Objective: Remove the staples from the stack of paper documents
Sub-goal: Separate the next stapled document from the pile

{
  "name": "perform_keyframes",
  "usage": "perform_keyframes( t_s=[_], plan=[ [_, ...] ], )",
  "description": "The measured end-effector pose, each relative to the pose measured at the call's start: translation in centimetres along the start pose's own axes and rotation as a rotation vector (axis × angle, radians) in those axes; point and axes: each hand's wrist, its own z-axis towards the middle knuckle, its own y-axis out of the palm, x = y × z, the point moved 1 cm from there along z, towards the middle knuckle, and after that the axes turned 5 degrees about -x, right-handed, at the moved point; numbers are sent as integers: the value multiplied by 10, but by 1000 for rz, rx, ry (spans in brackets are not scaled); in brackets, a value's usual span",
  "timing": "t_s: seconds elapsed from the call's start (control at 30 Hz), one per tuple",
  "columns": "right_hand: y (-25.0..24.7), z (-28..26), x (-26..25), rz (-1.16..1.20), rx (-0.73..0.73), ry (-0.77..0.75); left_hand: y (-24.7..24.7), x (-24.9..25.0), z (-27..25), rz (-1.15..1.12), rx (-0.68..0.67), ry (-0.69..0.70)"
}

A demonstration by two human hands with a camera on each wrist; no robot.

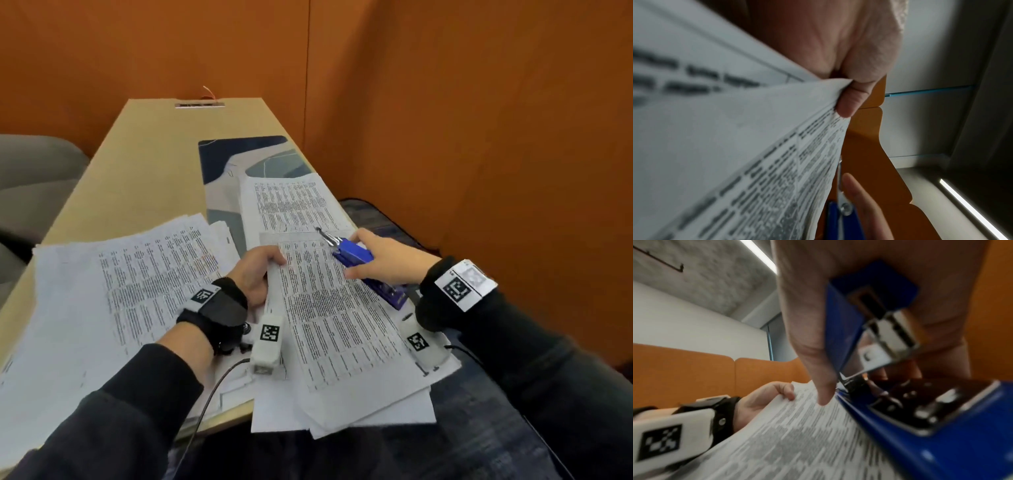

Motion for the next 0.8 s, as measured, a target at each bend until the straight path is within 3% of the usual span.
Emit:
perform_keyframes(
  t_s=[0.23,0.37,0.53,0.7,0.8],
  plan=[
    [19,1,10,-29,-179,-55,-9,-5,11,-54,99,19],
    [23,5,9,-8,-136,-89,-11,-6,13,-28,82,-2],
    [28,15,5,26,-106,-117,-6,-8,14,97,-54,11],
    [31,19,3,5,-125,-90,-5,-8,16,237,37,75],
    [30,15,5,2,-152,-85,-7,-13,17,201,42,68]
  ],
)
